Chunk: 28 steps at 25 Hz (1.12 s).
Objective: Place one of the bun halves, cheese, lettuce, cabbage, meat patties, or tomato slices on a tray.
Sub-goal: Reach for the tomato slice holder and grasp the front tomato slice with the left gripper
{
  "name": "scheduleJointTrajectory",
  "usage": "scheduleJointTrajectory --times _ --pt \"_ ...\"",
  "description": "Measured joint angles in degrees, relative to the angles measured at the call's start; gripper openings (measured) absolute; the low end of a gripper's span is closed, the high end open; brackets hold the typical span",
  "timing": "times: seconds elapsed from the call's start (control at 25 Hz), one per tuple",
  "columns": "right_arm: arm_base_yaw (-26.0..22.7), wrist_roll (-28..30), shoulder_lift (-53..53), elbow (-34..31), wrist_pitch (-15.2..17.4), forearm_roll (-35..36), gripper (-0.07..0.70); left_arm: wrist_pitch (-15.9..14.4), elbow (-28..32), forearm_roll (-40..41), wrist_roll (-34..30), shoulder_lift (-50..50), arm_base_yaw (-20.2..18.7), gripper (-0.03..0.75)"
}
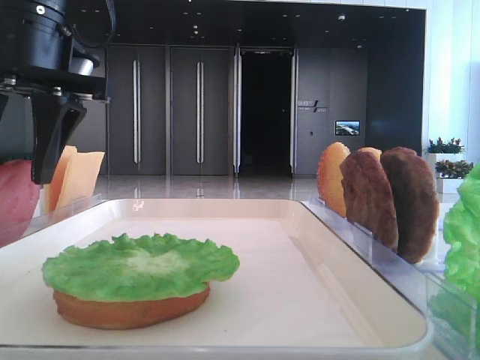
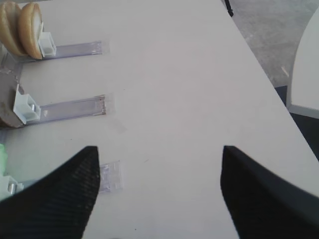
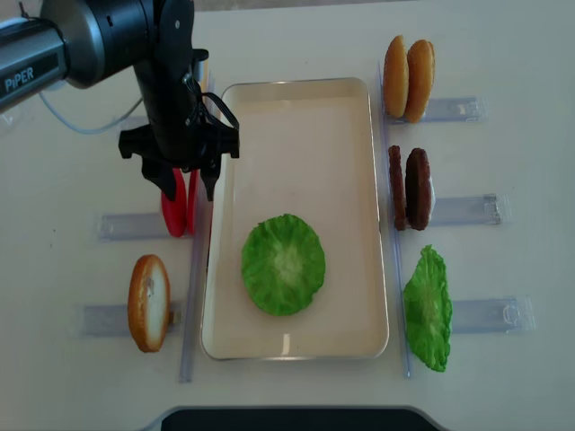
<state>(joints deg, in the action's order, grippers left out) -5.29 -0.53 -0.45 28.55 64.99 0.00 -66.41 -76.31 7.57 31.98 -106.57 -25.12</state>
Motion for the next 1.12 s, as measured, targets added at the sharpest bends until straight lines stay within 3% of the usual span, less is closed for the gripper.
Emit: scheduleJointTrajectory --times 0.2,1.12 --pt "0.0 0.0 0.0 0.0 0.0 0.0 0.514 -0.3 -2.5 0.0 0.0 0.0 0.0 0.430" --pt "0.0 0.0 0.0 0.0 0.0 0.0 0.514 -2.3 -2.6 0.1 0.0 -2.5 0.0 0.412"
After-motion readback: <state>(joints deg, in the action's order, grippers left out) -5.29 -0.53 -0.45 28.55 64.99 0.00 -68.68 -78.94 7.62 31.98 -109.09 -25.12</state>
